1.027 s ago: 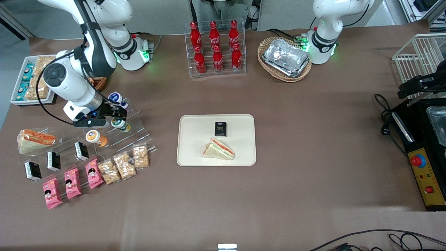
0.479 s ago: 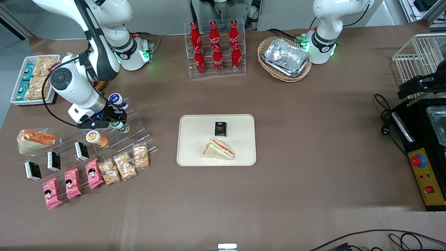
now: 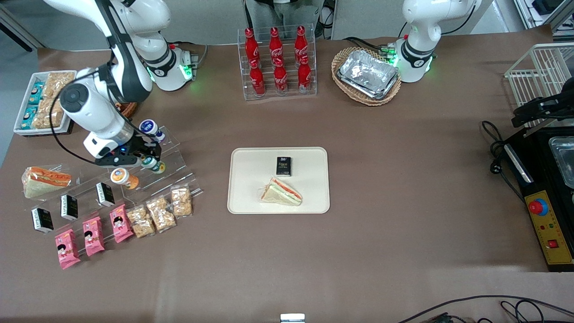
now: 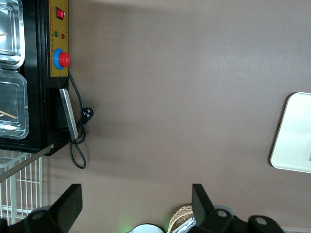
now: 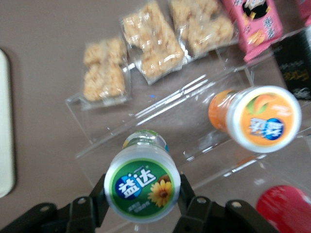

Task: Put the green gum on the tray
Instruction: 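Lower the right gripper and close it on the green gum canister, then lift the green gum canister and carry it onto the cream tray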

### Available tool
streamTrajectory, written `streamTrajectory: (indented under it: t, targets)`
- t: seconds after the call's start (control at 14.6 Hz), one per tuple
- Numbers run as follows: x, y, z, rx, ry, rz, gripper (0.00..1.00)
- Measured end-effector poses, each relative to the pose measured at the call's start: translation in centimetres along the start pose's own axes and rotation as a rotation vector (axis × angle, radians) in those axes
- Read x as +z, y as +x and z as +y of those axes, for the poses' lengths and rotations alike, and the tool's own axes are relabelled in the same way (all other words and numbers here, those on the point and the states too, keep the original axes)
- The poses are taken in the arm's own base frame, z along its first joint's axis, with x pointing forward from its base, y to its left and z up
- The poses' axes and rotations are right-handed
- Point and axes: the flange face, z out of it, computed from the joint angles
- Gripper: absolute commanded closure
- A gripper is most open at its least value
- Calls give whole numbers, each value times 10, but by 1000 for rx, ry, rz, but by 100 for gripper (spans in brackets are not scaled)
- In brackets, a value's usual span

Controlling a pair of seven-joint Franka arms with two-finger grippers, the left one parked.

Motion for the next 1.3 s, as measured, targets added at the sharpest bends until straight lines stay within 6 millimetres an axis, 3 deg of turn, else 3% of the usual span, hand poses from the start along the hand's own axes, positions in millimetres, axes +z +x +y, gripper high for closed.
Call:
streamTrajectory:
  t: [0.14,0.27,0.41,0.48,0.62,0.75,0.89,0.96,1.1,1.3]
  targets:
    - [-57,5,-2,-4,2,-5,84]
    - [-140,6,-7,-13,3,-14,85]
    - [-216,4,-23,-35,2,-6,85]
    - [-240,5,-40,-32,0,11,86]
    - [-256,4,-99,-3,-11,31,91]
    - [-237,-6,-175,30,-31,10,95]
    - [-198,-14,-241,48,-32,-9,96]
    - [-172,-13,-264,50,-25,-30,97]
    - [-111,1,-281,52,-6,-89,98]
    - [-12,18,-283,60,37,-121,100]
